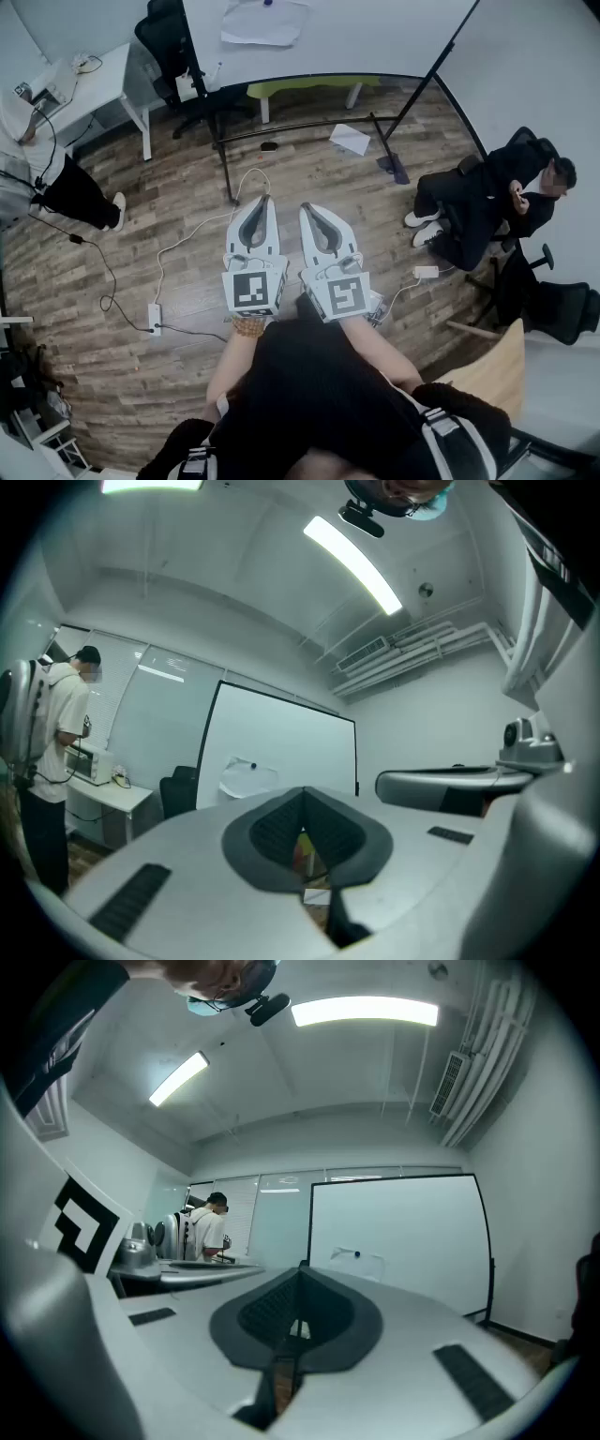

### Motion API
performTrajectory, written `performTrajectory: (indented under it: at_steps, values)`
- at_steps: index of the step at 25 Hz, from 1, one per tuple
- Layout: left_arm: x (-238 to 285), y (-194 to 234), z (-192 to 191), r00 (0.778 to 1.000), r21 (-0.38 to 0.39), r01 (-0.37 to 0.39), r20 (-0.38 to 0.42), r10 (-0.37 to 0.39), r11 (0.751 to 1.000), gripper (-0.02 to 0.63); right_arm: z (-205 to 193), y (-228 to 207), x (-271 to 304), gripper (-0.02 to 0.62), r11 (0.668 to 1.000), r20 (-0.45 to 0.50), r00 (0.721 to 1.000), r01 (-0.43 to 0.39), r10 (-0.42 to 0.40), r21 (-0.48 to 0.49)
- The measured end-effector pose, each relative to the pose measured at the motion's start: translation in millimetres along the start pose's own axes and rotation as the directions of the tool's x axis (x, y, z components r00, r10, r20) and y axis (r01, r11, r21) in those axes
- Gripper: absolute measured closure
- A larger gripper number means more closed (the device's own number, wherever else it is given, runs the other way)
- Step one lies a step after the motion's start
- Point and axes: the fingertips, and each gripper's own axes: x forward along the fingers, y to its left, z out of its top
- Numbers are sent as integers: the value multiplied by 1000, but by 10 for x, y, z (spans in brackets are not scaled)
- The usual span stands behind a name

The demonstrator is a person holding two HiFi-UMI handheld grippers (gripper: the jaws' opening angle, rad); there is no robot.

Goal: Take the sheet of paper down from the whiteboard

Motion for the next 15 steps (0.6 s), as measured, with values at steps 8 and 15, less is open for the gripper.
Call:
performTrajectory:
  at_steps: [8,15]
  values:
    - [631,-294,-51,1000,21,-30,9,30,999,597,-148,-677,252,596,998,-13,1000,-16,17,61]
    - [1052,-506,-108,997,55,-74,1,74,996,597,-303,-1126,441,597,993,-25,997,-74,77,95]
